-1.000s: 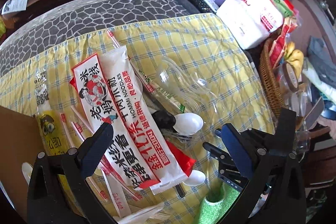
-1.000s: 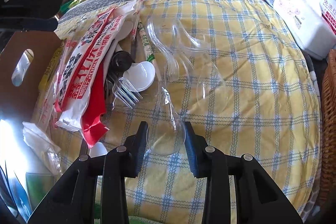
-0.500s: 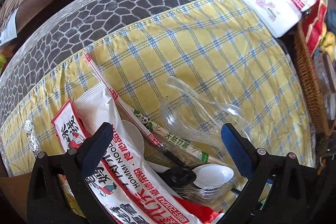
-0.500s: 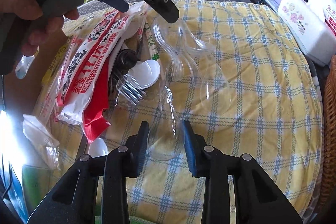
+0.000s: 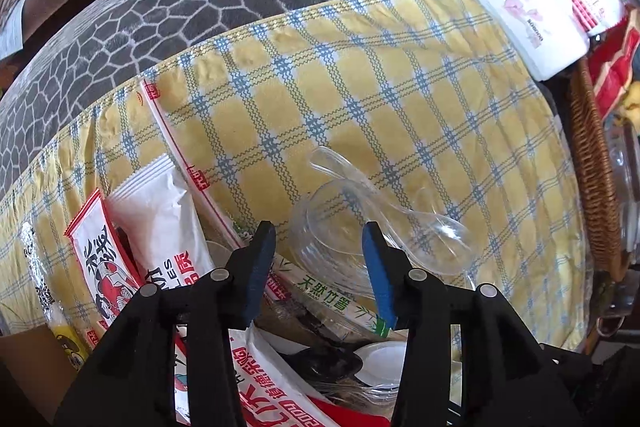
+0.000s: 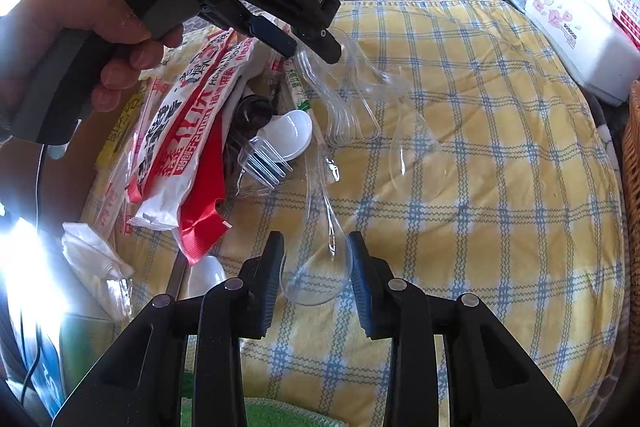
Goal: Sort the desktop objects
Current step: 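Grasp a clear plastic spoon with the right tool while the left tool grasps another, then carry both clear plastic spoons over the cardboard box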
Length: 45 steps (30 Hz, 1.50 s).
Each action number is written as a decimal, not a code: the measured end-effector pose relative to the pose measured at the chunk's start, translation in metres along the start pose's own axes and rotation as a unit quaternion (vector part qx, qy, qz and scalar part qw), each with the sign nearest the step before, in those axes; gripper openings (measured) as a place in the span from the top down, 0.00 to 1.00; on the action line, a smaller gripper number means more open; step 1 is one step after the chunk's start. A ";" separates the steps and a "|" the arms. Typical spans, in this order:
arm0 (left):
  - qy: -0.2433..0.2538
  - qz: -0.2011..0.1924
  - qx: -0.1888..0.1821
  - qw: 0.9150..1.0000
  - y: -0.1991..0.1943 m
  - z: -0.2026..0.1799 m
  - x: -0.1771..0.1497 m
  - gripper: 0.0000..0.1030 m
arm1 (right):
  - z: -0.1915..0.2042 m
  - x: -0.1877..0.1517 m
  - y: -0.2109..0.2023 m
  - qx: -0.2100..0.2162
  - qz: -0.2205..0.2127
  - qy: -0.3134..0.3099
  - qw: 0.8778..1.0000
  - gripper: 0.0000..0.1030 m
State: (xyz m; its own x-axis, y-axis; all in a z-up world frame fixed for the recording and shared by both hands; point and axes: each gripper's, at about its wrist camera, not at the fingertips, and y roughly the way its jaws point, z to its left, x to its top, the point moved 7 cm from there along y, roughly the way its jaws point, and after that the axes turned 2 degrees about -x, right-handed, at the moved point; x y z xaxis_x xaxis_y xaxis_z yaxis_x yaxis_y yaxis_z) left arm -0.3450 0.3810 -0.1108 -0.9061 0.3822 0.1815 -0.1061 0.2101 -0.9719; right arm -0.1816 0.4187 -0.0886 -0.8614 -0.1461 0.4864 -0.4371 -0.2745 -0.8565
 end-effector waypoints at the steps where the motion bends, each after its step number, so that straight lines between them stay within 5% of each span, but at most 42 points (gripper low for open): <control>1: 0.003 0.001 0.003 1.000 0.002 -0.002 0.000 0.69 | 0.000 0.000 -0.001 0.001 -0.002 0.002 1.000 0.69; 2: 0.009 0.001 0.009 1.000 0.003 -0.004 -0.001 0.85 | 0.000 0.000 -0.002 0.001 -0.004 0.003 1.000 0.69; 14: 0.007 -0.066 -0.031 0.997 -0.077 -0.001 -0.005 0.88 | -0.002 0.002 -0.037 0.003 -0.018 0.019 1.000 0.69; 26: -0.010 -0.113 -0.064 0.992 -0.196 0.042 -0.064 0.88 | 0.025 0.021 -0.135 -0.033 -0.054 0.011 0.998 0.69; 36: -0.053 -0.157 -0.053 0.985 -0.298 0.164 -0.166 0.88 | 0.151 0.067 -0.181 0.018 -0.102 -0.043 0.994 0.69; 45: -0.136 -0.164 -0.070 0.975 -0.311 0.271 -0.251 0.88 | 0.286 0.098 -0.144 0.083 -0.104 -0.094 0.987 0.69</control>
State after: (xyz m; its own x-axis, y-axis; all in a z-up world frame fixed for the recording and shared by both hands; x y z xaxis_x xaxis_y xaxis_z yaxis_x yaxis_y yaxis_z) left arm -0.1954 -0.0241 0.1048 -0.9098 0.0259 0.4142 -0.3686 0.4085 -0.8350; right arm -0.1292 0.1721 0.1322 -0.6879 -0.2404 0.6849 -0.5373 -0.4658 -0.7031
